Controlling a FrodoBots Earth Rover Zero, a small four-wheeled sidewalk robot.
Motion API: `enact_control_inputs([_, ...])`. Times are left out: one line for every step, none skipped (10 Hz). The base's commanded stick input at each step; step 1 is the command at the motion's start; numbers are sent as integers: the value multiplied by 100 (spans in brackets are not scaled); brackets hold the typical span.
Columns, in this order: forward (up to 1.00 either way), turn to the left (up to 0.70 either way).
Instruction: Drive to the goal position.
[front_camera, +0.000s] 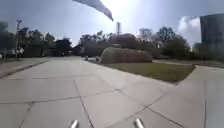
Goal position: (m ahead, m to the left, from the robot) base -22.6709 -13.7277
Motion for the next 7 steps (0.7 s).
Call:
enact_control_inputs([0,5])
enact_control_inputs([0,5])
enact_control_inputs([0,5])
enact_control_inputs([0,5])
enact_control_inputs([0,5])
enact_control_inputs([0,5])
enact_control_inputs([0,5])
